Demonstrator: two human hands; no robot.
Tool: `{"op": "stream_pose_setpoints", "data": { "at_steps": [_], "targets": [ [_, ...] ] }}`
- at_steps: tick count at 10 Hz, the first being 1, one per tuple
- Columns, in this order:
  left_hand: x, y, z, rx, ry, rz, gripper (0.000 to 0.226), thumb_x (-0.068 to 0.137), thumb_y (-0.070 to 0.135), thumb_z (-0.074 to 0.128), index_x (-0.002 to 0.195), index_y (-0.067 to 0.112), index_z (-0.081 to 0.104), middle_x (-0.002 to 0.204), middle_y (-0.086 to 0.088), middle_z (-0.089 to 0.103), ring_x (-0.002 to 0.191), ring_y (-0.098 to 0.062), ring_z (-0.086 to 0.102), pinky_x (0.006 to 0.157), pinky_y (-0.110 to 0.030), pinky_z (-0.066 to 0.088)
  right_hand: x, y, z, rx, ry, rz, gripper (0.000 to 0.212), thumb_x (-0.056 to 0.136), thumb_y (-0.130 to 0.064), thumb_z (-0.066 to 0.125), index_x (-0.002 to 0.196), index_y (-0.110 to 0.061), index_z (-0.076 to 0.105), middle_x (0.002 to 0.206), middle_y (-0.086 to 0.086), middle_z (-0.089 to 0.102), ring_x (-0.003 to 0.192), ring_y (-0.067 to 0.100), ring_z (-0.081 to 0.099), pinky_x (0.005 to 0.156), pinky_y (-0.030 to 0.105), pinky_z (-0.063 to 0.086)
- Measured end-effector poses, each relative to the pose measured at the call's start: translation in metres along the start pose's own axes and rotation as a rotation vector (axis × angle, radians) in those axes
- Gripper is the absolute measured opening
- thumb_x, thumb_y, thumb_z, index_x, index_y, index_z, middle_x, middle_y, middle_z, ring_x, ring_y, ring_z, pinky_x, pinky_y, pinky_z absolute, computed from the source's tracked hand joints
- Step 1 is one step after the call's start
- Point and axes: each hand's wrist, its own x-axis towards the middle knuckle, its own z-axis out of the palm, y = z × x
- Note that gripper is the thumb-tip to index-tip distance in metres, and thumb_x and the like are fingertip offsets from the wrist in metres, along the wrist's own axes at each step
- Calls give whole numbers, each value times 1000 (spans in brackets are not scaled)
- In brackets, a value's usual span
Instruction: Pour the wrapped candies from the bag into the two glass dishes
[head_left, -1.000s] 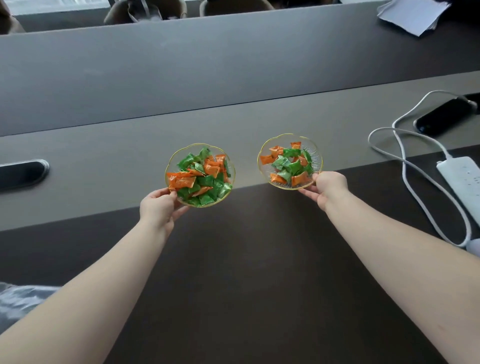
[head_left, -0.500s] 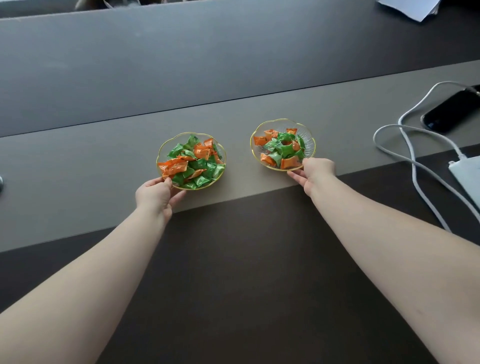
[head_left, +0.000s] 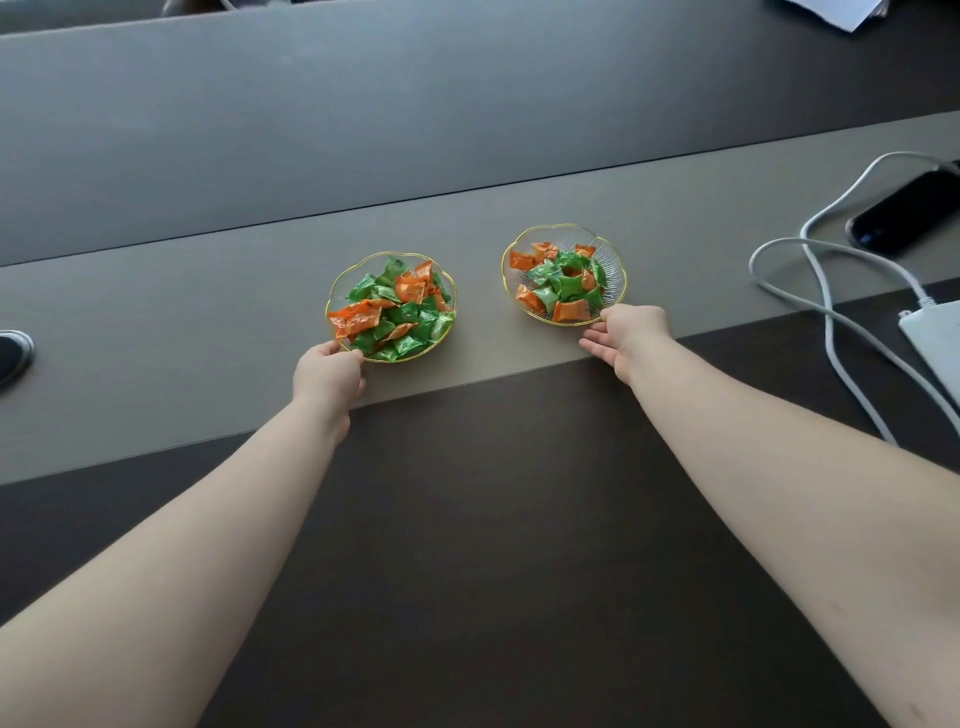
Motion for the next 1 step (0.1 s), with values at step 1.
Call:
{"op": "stream_pose_setpoints", "data": {
  "at_steps": [1],
  "targets": [
    [-9, -4, -3, 198, 34, 60, 55, 80, 19, 52, 134, 13, 48, 133, -6, 58, 118, -25, 55, 101, -39, 46, -8, -1, -2, -78, -26, 27, 39, 93, 1, 39, 131, 6, 43, 129, 24, 56, 111, 34, 62, 76, 38, 57]
  ]
}}
